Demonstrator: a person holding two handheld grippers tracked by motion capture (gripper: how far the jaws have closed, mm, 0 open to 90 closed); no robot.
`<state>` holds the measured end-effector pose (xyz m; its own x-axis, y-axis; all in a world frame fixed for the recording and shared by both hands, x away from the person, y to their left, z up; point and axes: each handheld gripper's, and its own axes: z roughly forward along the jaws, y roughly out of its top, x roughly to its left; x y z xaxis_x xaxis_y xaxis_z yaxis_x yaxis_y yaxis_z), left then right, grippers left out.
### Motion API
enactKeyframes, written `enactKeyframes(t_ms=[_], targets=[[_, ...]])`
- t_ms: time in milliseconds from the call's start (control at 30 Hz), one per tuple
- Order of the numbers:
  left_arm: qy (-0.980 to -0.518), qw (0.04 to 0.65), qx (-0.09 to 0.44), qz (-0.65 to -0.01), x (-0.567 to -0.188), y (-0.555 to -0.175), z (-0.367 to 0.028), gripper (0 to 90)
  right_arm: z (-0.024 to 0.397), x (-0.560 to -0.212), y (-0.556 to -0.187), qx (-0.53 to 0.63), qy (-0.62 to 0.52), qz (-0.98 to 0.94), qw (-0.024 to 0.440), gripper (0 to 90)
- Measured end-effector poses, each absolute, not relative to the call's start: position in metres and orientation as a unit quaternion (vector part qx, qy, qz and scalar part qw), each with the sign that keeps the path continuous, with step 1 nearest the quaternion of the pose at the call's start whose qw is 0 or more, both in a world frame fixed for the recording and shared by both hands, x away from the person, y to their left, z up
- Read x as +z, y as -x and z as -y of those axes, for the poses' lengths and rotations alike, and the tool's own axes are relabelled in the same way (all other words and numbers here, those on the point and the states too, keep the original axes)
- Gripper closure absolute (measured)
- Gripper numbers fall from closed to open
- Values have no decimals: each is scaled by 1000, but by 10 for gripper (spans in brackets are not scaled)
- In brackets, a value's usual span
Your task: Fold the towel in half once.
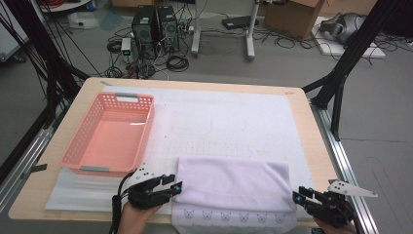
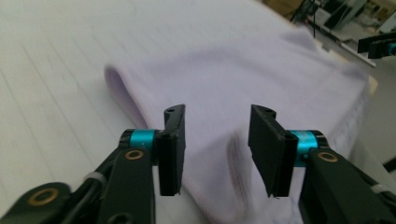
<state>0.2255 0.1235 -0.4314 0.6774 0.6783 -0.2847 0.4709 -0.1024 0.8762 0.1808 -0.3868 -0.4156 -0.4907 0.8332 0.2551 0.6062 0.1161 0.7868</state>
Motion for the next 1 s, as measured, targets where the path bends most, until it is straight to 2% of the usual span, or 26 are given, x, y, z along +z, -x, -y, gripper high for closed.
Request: enactKeyframes(t_ms=[67,167,300,400,500,533,633,733,900,1000], targets=[[-733,548,107,-388,-429,-239,-121,516,384,-411,-193,455,-482,-734,147,632],[-730,549,104,-393,-431,-255,-118,528,375,-417,-216,438,-469,-752,150,735],[-731,544,100,-400,-437,-270,-116,554,356,-434,-250,406,-463,-776,138,774],[-737,528,106,-408,-443,-279,-113,554,352,-441,-265,380,-471,-780,155,787],[-745,500,113,-427,-448,-286,-110,473,362,-445,-270,366,-497,-764,185,804],[-747,490,122,-433,-450,-287,-110,462,365,-445,-269,366,-506,-757,190,786],[-745,481,117,-447,-452,-290,-112,425,376,-440,-261,390,-509,-745,182,657],[-750,472,114,-450,-452,-291,-111,423,382,-440,-253,391,-517,-742,173,497],[-763,454,112,-446,-453,-291,-106,429,377,-445,-245,382,-506,-759,147,405],[-774,443,122,-435,-453,-289,-102,451,370,-446,-242,371,-496,-769,160,399]])
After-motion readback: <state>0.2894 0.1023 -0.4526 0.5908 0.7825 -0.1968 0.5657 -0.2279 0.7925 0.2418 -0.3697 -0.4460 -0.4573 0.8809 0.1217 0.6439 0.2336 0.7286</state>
